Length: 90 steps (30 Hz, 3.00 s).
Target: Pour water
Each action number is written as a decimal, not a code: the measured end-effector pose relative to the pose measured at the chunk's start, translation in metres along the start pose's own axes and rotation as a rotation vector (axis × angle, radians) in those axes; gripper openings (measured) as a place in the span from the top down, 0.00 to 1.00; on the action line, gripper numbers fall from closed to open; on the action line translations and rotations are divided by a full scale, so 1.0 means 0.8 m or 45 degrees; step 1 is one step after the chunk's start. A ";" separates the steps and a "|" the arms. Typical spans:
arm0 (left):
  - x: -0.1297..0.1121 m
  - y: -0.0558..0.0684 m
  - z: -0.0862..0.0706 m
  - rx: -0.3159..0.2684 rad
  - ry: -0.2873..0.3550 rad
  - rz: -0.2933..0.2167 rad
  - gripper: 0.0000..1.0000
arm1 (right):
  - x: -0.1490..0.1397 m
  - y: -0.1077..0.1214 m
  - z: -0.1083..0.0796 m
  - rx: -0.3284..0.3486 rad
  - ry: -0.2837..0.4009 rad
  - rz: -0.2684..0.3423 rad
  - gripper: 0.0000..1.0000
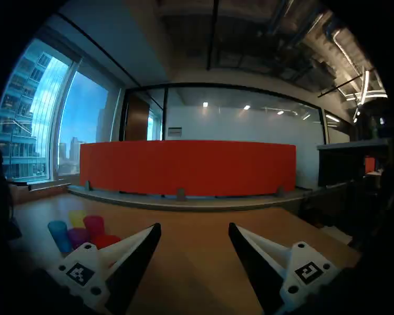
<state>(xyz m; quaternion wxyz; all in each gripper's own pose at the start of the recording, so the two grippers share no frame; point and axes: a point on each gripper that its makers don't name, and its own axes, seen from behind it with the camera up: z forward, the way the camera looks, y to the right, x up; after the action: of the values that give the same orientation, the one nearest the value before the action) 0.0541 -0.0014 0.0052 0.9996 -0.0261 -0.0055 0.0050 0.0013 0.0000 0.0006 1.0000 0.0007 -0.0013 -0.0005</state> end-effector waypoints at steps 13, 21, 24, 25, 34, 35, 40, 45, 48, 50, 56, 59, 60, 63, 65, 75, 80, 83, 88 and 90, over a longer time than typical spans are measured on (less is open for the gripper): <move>0.117 -0.003 0.009 -0.080 0.026 0.001 0.18 | 0.066 -0.022 0.011 0.108 -0.068 0.034 0.01; 0.168 -0.002 0.014 -0.147 0.011 -0.004 0.18 | 0.120 -0.035 0.016 0.154 -0.055 0.017 0.01; 0.181 0.002 0.016 -0.180 0.003 0.013 0.18 | 0.139 -0.039 0.017 0.170 -0.050 0.024 0.00; 0.184 0.003 0.016 -0.190 0.000 0.019 0.18 | 0.144 -0.041 0.017 0.178 -0.048 0.032 0.01; 0.190 0.022 0.017 -0.309 -0.018 0.042 0.18 | 0.148 -0.055 0.016 0.278 -0.060 0.070 0.01; 0.190 0.025 0.016 -0.329 -0.020 0.042 0.18 | 0.150 -0.057 0.016 0.296 -0.057 0.071 0.01; 0.191 0.044 0.015 -0.429 -0.024 0.030 0.18 | 0.157 -0.078 0.006 0.424 -0.049 0.048 0.01; 0.184 0.059 0.012 -0.515 -0.055 0.016 0.18 | 0.165 -0.102 -0.005 0.547 -0.040 0.027 0.01; 0.181 0.069 0.008 -0.574 -0.072 0.008 0.18 | 0.169 -0.116 -0.013 0.622 -0.038 0.019 0.01; 0.182 0.076 0.006 -0.613 -0.076 -0.006 0.18 | 0.171 -0.125 -0.018 0.671 -0.037 0.021 0.01; 0.184 0.080 0.004 -0.675 -0.072 -0.031 0.18 | 0.165 -0.133 -0.022 0.734 -0.058 -0.010 0.01; 0.181 0.082 0.003 -0.698 -0.083 -0.017 0.18 | 0.160 -0.139 -0.025 0.761 -0.084 -0.027 0.01; 0.179 0.083 0.003 -0.707 -0.088 -0.009 0.18 | 0.159 -0.141 -0.026 0.772 -0.094 -0.031 0.01; 0.174 0.089 0.002 -0.736 -0.109 0.019 0.18 | 0.154 -0.150 -0.029 0.811 -0.126 -0.041 0.01; 0.170 0.093 0.001 -0.755 -0.122 0.040 0.18 | 0.151 -0.156 -0.032 0.835 -0.147 -0.047 0.01; 0.143 0.105 -0.003 -0.841 -0.203 0.091 0.18 | 0.137 -0.170 -0.038 0.915 -0.227 -0.088 0.01; 0.132 0.109 -0.002 -0.865 -0.226 0.130 0.18 | 0.123 -0.174 -0.042 0.940 -0.265 -0.129 0.01; 0.119 0.111 -0.004 -0.876 -0.261 0.153 0.18 | 0.114 -0.178 -0.045 0.961 -0.288 -0.145 0.01; 0.101 0.120 -0.008 -0.918 -0.307 0.174 0.18 | 0.096 -0.184 -0.050 0.991 -0.328 -0.165 0.01; 0.095 0.121 -0.008 -0.927 -0.317 0.183 0.18 | 0.087 -0.185 -0.052 0.998 -0.345 -0.173 0.01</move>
<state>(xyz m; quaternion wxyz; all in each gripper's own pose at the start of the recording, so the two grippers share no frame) 0.1293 0.0960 -0.0055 0.9138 -0.3785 -0.1262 0.0758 0.0709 -0.1478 -0.0408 0.9126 0.3810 -0.1330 -0.0662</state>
